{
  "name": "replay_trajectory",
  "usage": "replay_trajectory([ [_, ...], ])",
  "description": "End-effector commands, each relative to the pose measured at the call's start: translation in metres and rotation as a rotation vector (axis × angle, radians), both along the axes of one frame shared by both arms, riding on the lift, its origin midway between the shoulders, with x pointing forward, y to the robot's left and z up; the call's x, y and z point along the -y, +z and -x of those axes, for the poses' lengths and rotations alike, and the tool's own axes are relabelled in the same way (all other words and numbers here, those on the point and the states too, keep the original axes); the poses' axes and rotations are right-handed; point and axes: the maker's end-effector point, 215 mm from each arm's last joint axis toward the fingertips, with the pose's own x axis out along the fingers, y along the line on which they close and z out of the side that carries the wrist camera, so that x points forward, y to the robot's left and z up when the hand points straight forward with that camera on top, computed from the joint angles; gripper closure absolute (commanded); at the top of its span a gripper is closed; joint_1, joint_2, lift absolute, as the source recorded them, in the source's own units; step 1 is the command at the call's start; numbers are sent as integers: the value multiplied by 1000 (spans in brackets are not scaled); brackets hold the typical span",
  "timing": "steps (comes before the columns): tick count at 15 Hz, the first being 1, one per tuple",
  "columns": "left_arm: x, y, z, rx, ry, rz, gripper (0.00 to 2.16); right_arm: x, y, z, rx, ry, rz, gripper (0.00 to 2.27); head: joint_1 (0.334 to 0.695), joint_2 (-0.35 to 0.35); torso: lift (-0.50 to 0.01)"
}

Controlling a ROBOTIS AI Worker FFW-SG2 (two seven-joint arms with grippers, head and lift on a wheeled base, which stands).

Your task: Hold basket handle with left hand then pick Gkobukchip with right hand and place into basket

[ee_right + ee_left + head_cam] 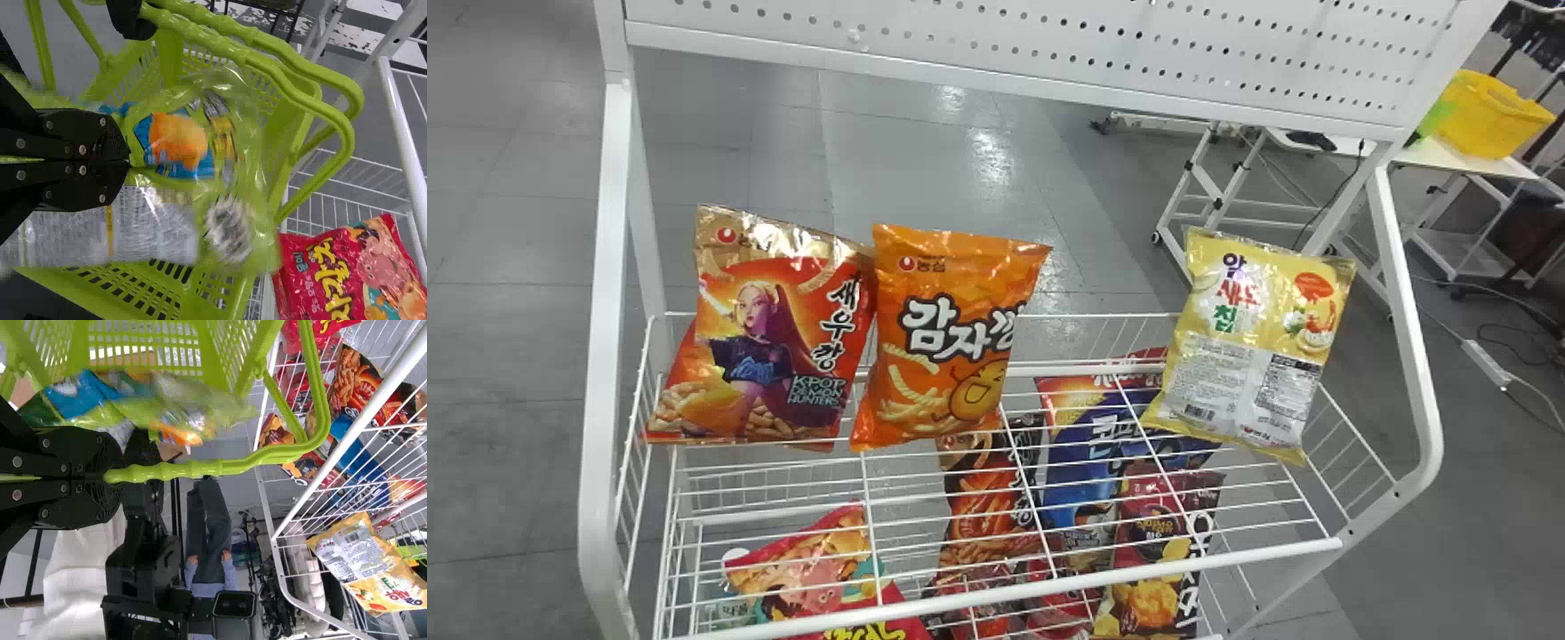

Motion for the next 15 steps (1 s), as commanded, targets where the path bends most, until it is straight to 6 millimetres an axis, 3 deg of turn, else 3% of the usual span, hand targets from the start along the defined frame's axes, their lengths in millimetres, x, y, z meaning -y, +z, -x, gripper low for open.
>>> replay_trajectory([
  [1,0,0,1,-2,0,2,1642,-11,-15,6,-33,27,1,2243,695,-350,-32],
  [6,-2,1,3,-11,1,18,1642,-18,-71,27,-127,92,88,2233,695,-350,-32],
  [8,-2,0,5,-16,0,18,1642,-17,-82,31,-161,94,85,2162,695,-350,-32],
  [9,-2,0,5,-17,1,19,1642,-18,-81,32,-163,95,76,1919,695,-350,-32],
  [10,-3,-1,5,-19,2,18,1642,-17,-78,34,-166,89,65,1237,695,-350,-32],
  [11,-3,-1,5,-20,2,19,1642,-12,-75,35,-156,81,75,103,695,-350,-32],
  [12,-2,0,5,-19,1,21,1642,-5,-72,29,-128,76,99,-1,695,-350,-32],
  [15,-2,1,4,-16,2,23,1642,23,-58,2,-49,24,156,36,695,-350,-32],
])
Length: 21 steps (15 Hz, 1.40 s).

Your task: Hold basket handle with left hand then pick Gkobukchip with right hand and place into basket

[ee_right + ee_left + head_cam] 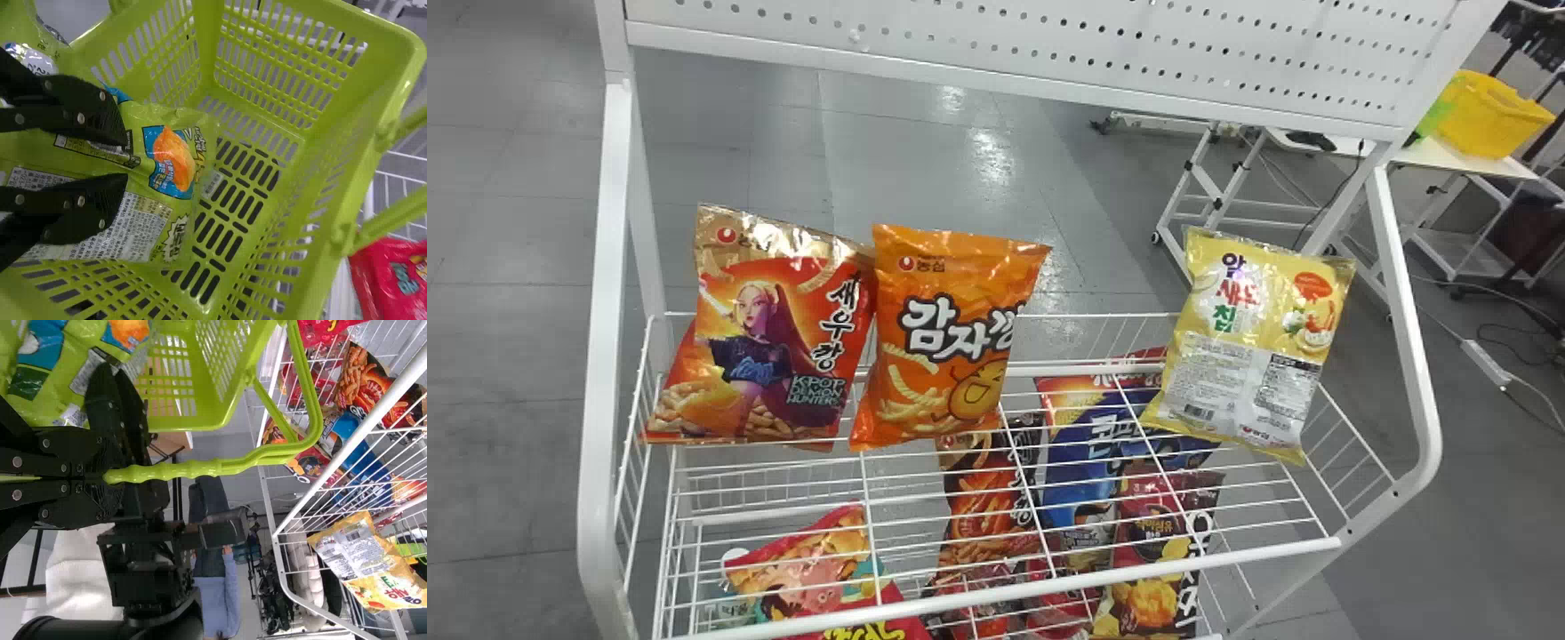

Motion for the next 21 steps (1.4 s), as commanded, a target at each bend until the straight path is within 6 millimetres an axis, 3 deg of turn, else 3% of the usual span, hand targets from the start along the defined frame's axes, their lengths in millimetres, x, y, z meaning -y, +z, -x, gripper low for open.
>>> replay_trajectory([
  [1,1,1,0,1,-1,3,1642,23,12,-22,63,-41,36,43,695,-350,-32],
  [5,1,1,0,1,1,3,1642,57,53,-65,201,-130,66,73,695,-350,-32],
  [10,3,1,0,-1,-1,5,1642,62,128,-104,336,-296,-118,66,695,-350,-32],
  [12,5,-1,1,-8,-1,4,1642,74,141,-111,375,-339,-117,76,695,-350,-32],
  [14,7,-4,3,-22,-1,9,1642,91,168,-157,560,-402,-126,76,695,-350,-32],
  [17,9,-7,6,-34,-4,13,1642,132,204,-219,877,-498,-130,83,695,-350,-32],
  [19,9,-10,7,-43,-3,15,1642,150,216,-239,1042,-513,-93,87,695,-350,-32],
  [21,8,-11,7,-45,-3,14,1642,156,223,-241,1154,-518,-71,87,695,-350,-32],
])
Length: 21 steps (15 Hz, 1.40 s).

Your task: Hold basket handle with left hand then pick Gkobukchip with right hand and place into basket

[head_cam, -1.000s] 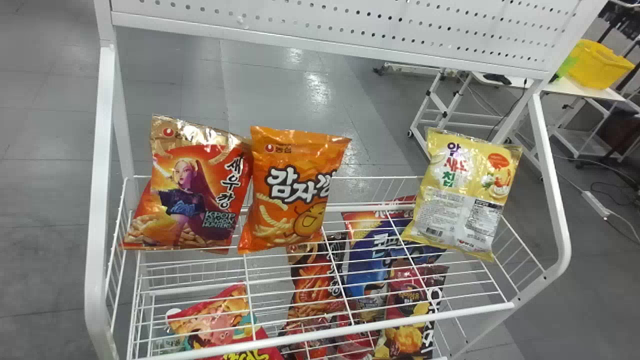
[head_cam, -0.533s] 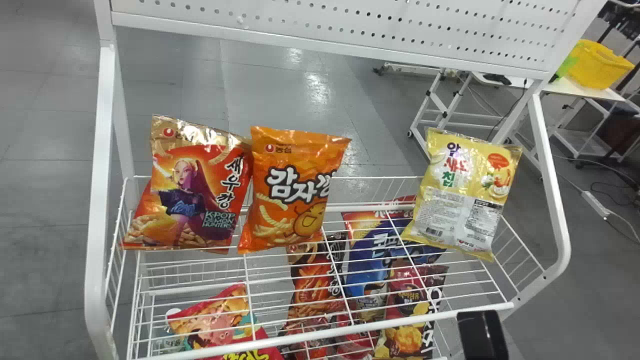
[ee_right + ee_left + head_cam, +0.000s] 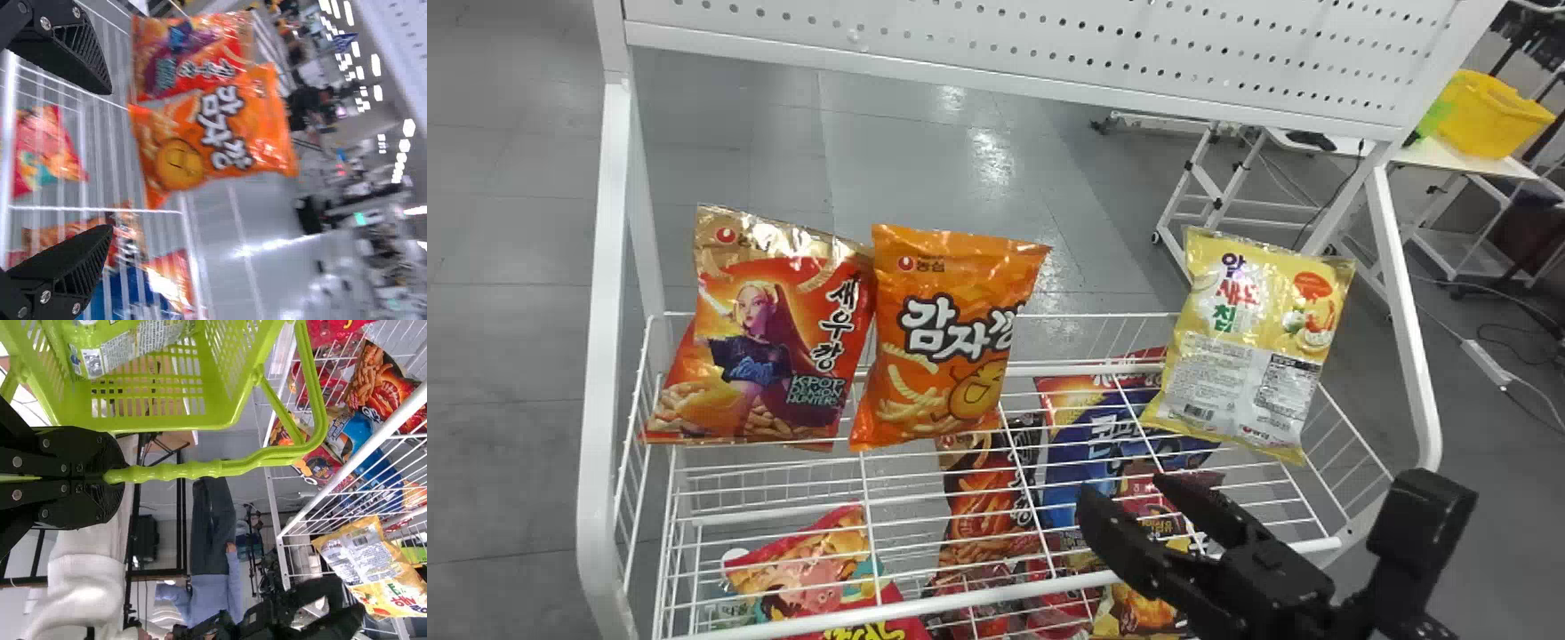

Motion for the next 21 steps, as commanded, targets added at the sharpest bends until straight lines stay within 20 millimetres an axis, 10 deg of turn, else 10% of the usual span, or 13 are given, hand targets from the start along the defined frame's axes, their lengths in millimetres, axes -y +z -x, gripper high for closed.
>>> replay_trajectory([
  [1,0,-1,0,-4,2,0,1642,9,11,-2,119,-29,37,87,695,-350,-32],
  [21,-1,-19,-9,-26,10,-18,1642,-72,10,45,212,15,120,90,695,-350,-32],
])
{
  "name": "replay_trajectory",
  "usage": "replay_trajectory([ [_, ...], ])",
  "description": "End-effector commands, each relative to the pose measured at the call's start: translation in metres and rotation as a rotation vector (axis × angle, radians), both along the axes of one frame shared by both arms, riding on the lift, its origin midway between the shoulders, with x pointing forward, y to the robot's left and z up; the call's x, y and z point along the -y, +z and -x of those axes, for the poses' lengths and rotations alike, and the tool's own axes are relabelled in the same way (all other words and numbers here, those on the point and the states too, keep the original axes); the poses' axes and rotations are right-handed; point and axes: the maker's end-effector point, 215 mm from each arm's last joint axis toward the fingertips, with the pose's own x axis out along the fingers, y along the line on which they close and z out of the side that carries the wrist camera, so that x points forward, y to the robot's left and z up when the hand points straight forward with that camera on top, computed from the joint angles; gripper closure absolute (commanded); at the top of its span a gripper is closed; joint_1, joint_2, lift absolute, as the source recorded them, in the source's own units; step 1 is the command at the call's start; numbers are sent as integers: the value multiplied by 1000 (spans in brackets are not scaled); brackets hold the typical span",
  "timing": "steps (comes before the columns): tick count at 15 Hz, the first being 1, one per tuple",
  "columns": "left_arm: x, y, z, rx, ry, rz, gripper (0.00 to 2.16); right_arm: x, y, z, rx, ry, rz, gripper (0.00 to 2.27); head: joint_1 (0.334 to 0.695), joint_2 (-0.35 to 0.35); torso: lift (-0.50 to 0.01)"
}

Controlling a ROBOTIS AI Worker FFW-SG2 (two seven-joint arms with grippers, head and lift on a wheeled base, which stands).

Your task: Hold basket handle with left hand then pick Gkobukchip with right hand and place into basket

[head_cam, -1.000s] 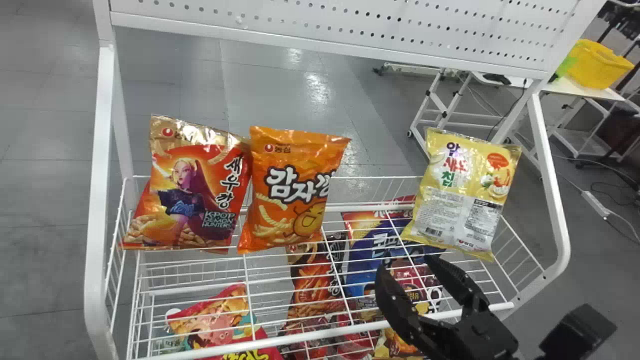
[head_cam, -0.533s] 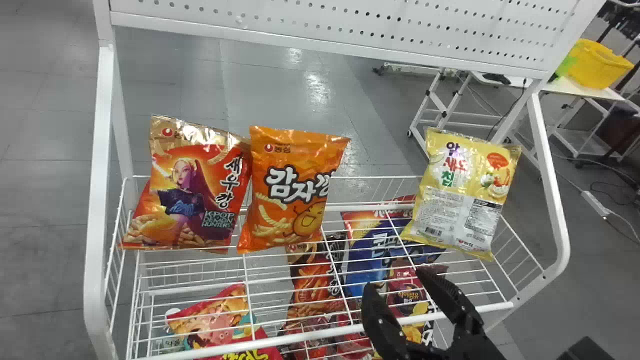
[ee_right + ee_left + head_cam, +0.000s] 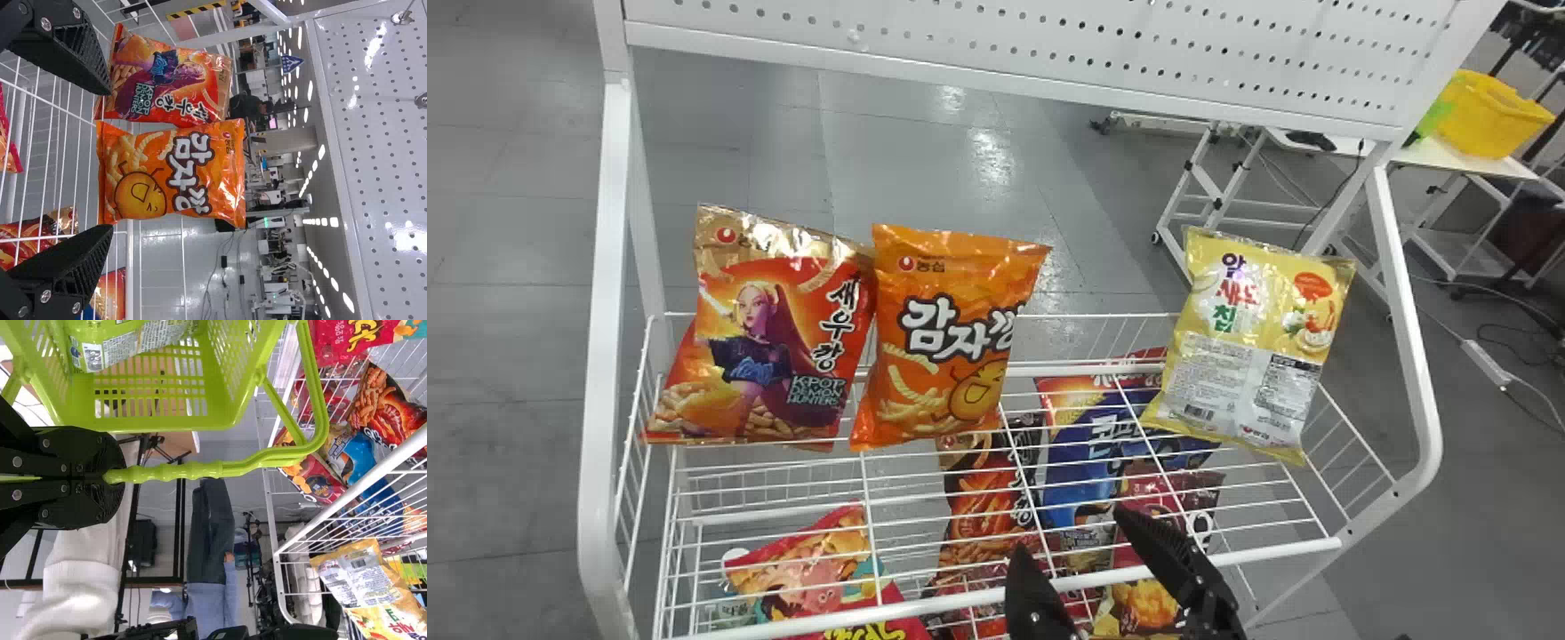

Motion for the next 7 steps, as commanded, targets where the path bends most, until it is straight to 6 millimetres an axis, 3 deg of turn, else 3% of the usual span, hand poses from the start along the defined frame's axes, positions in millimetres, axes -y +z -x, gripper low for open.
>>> replay_trajectory([
  [1,2,2,-1,2,-2,6,1642,-2,4,2,6,6,6,90,695,-350,-32],
  [7,3,2,1,1,-3,7,1642,-3,6,2,14,6,16,90,695,-350,-32],
])
